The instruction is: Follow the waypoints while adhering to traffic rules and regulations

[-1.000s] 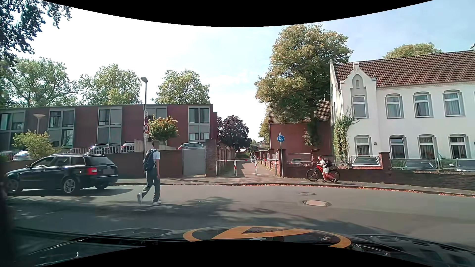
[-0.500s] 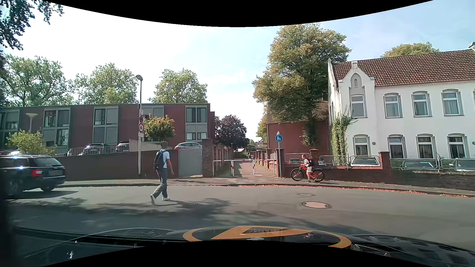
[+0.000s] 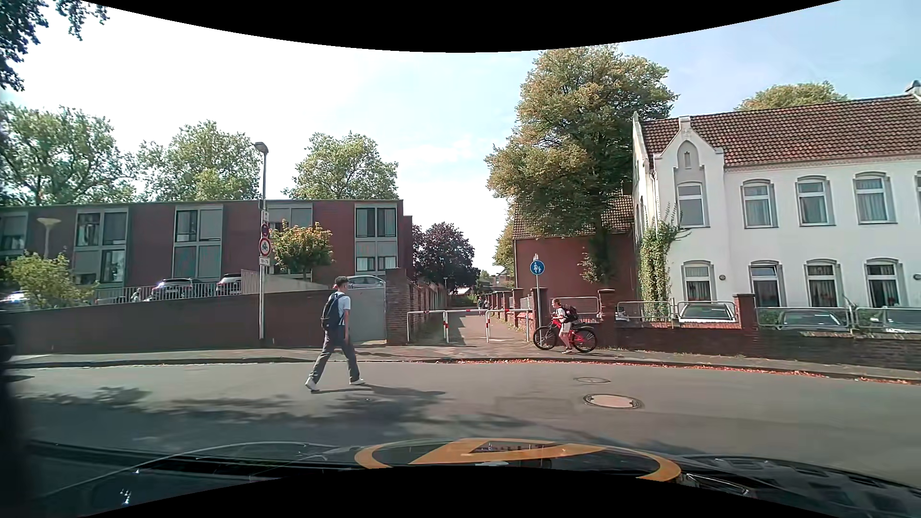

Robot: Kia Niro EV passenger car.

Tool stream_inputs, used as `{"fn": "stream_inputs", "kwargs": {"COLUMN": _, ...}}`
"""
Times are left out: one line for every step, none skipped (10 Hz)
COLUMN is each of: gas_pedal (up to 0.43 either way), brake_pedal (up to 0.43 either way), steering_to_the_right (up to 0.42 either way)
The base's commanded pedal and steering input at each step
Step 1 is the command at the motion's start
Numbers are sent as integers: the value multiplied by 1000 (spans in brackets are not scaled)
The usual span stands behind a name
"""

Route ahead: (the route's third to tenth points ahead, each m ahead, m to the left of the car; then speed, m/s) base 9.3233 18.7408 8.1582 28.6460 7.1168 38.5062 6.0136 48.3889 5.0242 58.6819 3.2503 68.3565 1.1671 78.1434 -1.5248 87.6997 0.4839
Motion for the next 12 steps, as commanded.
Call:
{"fn": "stream_inputs", "kwargs": {"gas_pedal": 0, "brake_pedal": 12, "steering_to_the_right": 138}}
{"fn": "stream_inputs", "kwargs": {"gas_pedal": 0, "brake_pedal": 12, "steering_to_the_right": 138}}
{"fn": "stream_inputs", "kwargs": {"gas_pedal": 0, "brake_pedal": 18, "steering_to_the_right": 138}}
{"fn": "stream_inputs", "kwargs": {"gas_pedal": 0, "brake_pedal": 37, "steering_to_the_right": 138}}
{"fn": "stream_inputs", "kwargs": {"gas_pedal": 0, "brake_pedal": 67, "steering_to_the_right": 138}}
{"fn": "stream_inputs", "kwargs": {"gas_pedal": 0, "brake_pedal": 73, "steering_to_the_right": 139}}
{"fn": "stream_inputs", "kwargs": {"gas_pedal": 0, "brake_pedal": 73, "steering_to_the_right": 138}}
{"fn": "stream_inputs", "kwargs": {"gas_pedal": 0, "brake_pedal": 79, "steering_to_the_right": 138}}
{"fn": "stream_inputs", "kwargs": {"gas_pedal": 0, "brake_pedal": 85, "steering_to_the_right": 138}}
{"fn": "stream_inputs", "kwargs": {"gas_pedal": 0, "brake_pedal": 98, "steering_to_the_right": 138}}
{"fn": "stream_inputs", "kwargs": {"gas_pedal": 0, "brake_pedal": 110, "steering_to_the_right": 138}}
{"fn": "stream_inputs", "kwargs": {"gas_pedal": 0, "brake_pedal": 116, "steering_to_the_right": 138}}
